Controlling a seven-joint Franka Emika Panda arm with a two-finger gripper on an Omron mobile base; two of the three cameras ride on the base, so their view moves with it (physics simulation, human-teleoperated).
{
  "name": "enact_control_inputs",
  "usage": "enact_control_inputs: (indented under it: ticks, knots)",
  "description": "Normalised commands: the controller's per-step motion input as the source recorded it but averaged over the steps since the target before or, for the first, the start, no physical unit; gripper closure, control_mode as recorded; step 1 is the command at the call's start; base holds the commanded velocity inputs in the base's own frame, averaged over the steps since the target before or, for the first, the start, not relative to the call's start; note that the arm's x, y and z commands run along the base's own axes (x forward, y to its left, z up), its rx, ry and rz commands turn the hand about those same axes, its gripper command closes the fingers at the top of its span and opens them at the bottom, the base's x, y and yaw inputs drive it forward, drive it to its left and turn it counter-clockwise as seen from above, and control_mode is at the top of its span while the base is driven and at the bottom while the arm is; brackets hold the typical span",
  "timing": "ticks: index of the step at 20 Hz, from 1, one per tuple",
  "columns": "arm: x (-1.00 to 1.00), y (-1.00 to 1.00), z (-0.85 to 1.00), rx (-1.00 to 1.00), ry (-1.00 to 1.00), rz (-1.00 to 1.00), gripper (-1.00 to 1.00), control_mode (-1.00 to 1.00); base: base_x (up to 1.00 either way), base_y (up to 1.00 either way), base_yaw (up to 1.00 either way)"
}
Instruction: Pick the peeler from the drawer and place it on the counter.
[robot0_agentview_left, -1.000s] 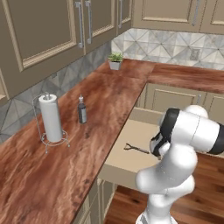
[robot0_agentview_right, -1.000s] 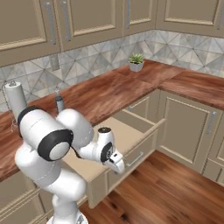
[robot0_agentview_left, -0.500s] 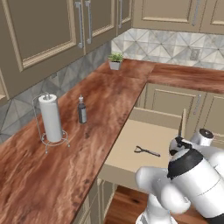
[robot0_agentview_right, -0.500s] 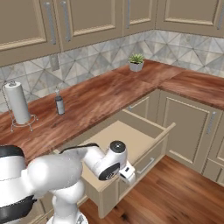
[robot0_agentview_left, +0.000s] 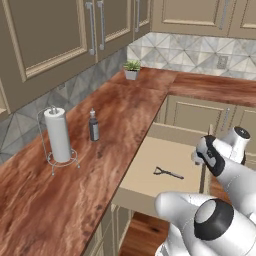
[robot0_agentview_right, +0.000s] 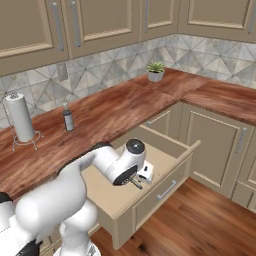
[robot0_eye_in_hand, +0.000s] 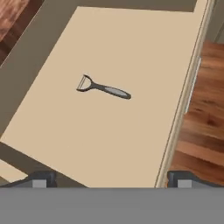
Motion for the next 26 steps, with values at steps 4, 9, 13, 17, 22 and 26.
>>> enact_control_inputs:
  ticks: [4,9,13,17,22,26]
  knots:
    - [0.53,0.25,0.64,-0.12,-0.01,0.28,-1.0,-1.0,0.0,0.0,0.0]
    - [0.76,0.5,-0.15,-0.28,0.14,0.34,-1.0,-1.0,0.0,0.0,0.0]
    - [0.57,0.2,-0.6,-0.29,0.09,0.34,-1.0,-1.0,0.0,0.0,0.0]
    - [0.33,0.0,-0.76,-0.16,0.02,0.32,-1.0,-1.0,0.0,0.0,0.0]
    - [0.26,-0.17,-0.8,-0.04,0.0,0.2,-1.0,-1.0,0.0,0.0,0.0]
    - [0.4,-0.4,-0.76,0.0,0.04,0.13,-1.0,-1.0,0.0,0.0,0.0]
